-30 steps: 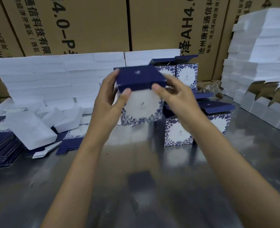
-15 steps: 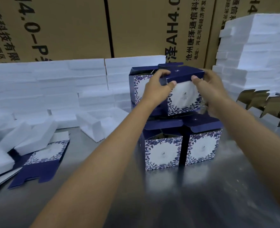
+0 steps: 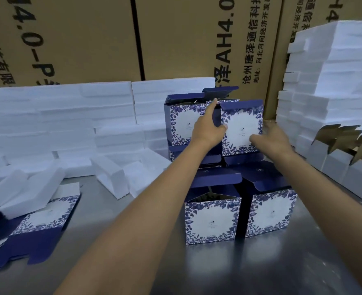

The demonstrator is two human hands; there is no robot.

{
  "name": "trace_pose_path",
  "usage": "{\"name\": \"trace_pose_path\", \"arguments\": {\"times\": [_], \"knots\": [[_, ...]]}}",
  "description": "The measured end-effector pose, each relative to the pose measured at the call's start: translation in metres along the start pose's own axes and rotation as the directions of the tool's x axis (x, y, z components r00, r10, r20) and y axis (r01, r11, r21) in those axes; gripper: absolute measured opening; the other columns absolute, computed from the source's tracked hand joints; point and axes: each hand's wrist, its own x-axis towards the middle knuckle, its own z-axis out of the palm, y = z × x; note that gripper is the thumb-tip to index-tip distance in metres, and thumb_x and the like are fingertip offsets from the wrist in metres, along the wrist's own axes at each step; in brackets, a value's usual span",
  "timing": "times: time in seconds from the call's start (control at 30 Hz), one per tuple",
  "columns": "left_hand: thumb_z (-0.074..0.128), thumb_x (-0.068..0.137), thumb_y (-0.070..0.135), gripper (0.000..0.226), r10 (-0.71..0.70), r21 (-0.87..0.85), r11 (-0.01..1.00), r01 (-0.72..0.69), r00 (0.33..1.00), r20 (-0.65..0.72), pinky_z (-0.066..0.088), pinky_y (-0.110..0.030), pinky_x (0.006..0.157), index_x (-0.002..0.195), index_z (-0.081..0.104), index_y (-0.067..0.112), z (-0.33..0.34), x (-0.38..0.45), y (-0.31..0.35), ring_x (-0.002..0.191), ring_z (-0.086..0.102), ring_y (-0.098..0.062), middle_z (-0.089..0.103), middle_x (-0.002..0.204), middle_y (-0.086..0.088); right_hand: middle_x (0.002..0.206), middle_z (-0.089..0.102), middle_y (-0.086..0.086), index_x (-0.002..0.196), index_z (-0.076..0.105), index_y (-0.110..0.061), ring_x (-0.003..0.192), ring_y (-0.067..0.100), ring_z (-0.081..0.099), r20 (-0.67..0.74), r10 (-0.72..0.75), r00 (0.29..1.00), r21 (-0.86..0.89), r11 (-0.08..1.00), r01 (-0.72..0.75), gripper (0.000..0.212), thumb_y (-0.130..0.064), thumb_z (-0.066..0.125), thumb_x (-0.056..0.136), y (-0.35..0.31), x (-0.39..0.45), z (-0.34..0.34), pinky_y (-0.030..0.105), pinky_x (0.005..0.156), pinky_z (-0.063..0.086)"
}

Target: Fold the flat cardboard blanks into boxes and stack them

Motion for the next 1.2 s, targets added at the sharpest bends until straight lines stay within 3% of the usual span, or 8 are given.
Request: {"name": "trace_pose_path", "arguments": {"times": [0.17,0.3,0.47,0.53,0.63,0.87,1.07,1.2], "knots": [[0.060,0.094,0.013,0.069,-0.035,-0.008,0.999,0.035,0.999,-0.026,0.044,-0.025,0.061,0.153,0.027,0.027,-0.021,-0.026,-0.004,0.073,0.054,-0.013,0.047,0.094,0.007,0.095,0.059,0.011,0.135,0.038,-0.006,0.095,0.036,0.060,-0.058,-0.058,0.997,-0.041,0.998,0.055,0.051,-0.022,0.061,0.093,-0.024,-0.030,0.000,0.047,0.086,0.050],[0.056,0.095,0.015,0.057,-0.071,-0.059,0.996,0.064,0.988,-0.134,0.043,-0.023,0.070,0.146,0.035,0.026,-0.049,-0.059,-0.009,0.109,0.058,-0.023,0.048,0.137,-0.008,0.075,0.057,0.004,0.124,0.044,-0.014,0.071,0.026,0.057,-0.007,-0.223,0.975,-0.027,0.975,0.223,0.033,-0.021,0.059,0.095,-0.063,-0.070,0.010,0.040,0.066,0.046],[0.058,0.093,0.013,0.040,-0.103,-0.145,0.988,0.060,0.944,-0.314,0.044,-0.009,0.063,0.130,0.047,0.024,-0.097,-0.121,-0.033,0.091,0.061,-0.015,0.056,0.122,-0.002,0.078,0.059,0.002,0.110,0.054,-0.019,0.074,0.021,0.059,0.154,-0.400,0.903,0.060,0.916,0.396,0.020,-0.016,0.058,0.091,-0.116,-0.141,0.054,0.036,0.063,0.044],[0.060,0.092,0.014,0.039,-0.175,-0.126,0.982,0.138,0.912,-0.371,0.049,-0.018,0.075,0.128,0.049,0.023,-0.117,-0.151,-0.055,0.094,0.061,-0.019,0.057,0.121,-0.005,0.078,0.061,-0.001,0.106,0.058,-0.021,0.072,0.017,0.059,0.289,-0.404,0.868,0.115,0.915,0.387,0.018,-0.015,0.060,0.089,-0.127,-0.172,0.085,0.031,0.062,0.045],[0.061,0.088,0.015,0.043,-0.319,0.006,0.933,0.359,0.838,-0.443,0.048,-0.046,0.097,0.130,0.050,0.019,-0.149,-0.193,-0.102,0.115,0.056,-0.031,0.055,0.127,-0.011,0.094,0.068,-0.001,0.102,0.061,-0.025,0.084,0.019,0.062,0.507,-0.341,0.792,0.140,0.939,0.314,0.012,-0.020,0.060,0.091,-0.123,-0.210,0.137,0.031,0.074,0.049],[0.068,0.081,0.053,0.085,-0.555,0.373,0.485,0.791,0.608,-0.567,0.017,-0.052,0.118,0.149,0.029,0.017,-0.213,-0.277,-0.204,0.144,0.020,-0.040,0.019,0.158,-0.021,0.137,0.063,0.009,0.126,0.065,-0.011,0.130,0.028,0.054,0.745,-0.195,0.638,0.003,0.957,0.289,0.033,-0.015,0.048,0.098,-0.082,-0.270,0.246,0.035,0.110,0.042],[0.064,0.078,0.068,0.097,-0.530,0.396,0.457,0.796,0.602,-0.598,0.023,-0.046,0.116,0.151,0.026,0.018,-0.231,-0.285,-0.228,0.142,0.027,-0.038,0.030,0.154,-0.020,0.168,0.024,0.004,0.146,0.050,-0.018,0.157,0.022,0.011,0.783,-0.181,0.595,-0.108,0.903,0.417,0.047,-0.035,0.026,0.109,-0.085,-0.287,0.313,0.044,0.126,0.006],[0.062,0.079,0.069,0.093,-0.512,0.319,0.518,0.793,0.587,-0.627,0.029,-0.046,0.114,0.149,0.032,0.016,-0.237,-0.283,-0.223,0.136,0.034,-0.038,0.043,0.148,-0.019,0.157,0.042,0.003,0.142,0.054,-0.021,0.151,0.020,0.025,0.748,-0.171,0.641,-0.038,0.953,0.299,0.050,-0.040,0.022,0.108,-0.104,-0.285,0.337,0.047,0.125,0.010]]}}
